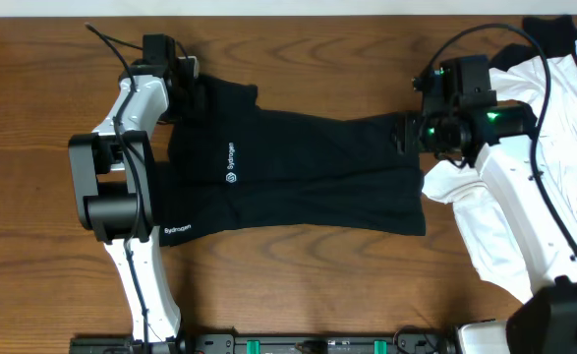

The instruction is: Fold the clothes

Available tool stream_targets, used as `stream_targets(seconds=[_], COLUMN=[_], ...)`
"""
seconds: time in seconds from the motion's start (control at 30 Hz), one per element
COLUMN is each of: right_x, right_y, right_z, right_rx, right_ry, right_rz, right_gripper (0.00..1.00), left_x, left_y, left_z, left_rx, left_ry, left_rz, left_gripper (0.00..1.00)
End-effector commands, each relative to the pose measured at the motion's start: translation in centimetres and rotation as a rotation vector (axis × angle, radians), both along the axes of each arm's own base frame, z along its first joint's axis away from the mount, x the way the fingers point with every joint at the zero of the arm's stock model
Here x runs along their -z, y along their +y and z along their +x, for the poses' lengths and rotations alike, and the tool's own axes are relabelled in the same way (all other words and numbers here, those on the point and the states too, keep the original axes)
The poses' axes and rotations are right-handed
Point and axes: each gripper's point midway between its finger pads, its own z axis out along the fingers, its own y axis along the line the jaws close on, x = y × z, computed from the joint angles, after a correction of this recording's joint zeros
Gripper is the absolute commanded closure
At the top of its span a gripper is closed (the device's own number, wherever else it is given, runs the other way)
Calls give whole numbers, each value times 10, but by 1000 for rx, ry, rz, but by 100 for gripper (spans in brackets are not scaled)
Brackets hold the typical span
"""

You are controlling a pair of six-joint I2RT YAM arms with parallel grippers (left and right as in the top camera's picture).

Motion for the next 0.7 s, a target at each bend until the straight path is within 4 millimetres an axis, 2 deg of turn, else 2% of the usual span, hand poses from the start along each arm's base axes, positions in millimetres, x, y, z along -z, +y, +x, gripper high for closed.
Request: stream_targets(seconds=[0.0, 0.1, 0.23, 0.33, 0.53, 0.67], right_x=[25, 51, 91, 111, 121, 124], right_y=[-4, -13, -27, -40, -60, -63], right_z=[14, 34, 55, 66, 85, 89], right_rx=[6, 38, 111, 189, 277, 281], right_ry=[17, 16, 43, 53, 18, 13], right_rz=[-43, -96, -109, -85, -47, -35], right_gripper=[45, 38, 35, 33, 32, 32], left_x=[-10, -8, -6, -5, -5, -5], left_y=[9, 9, 9, 9, 9, 9], left_z=[-1, -8, -13, -16, -17, -17], left_rx=[-106, -133, -133, -133, -133, -133], left_ry=[8, 42, 65, 76, 79, 82], left_rz=[4, -5, -4, -4, -4, -4], left_gripper=[94, 94, 94, 94, 94, 94])
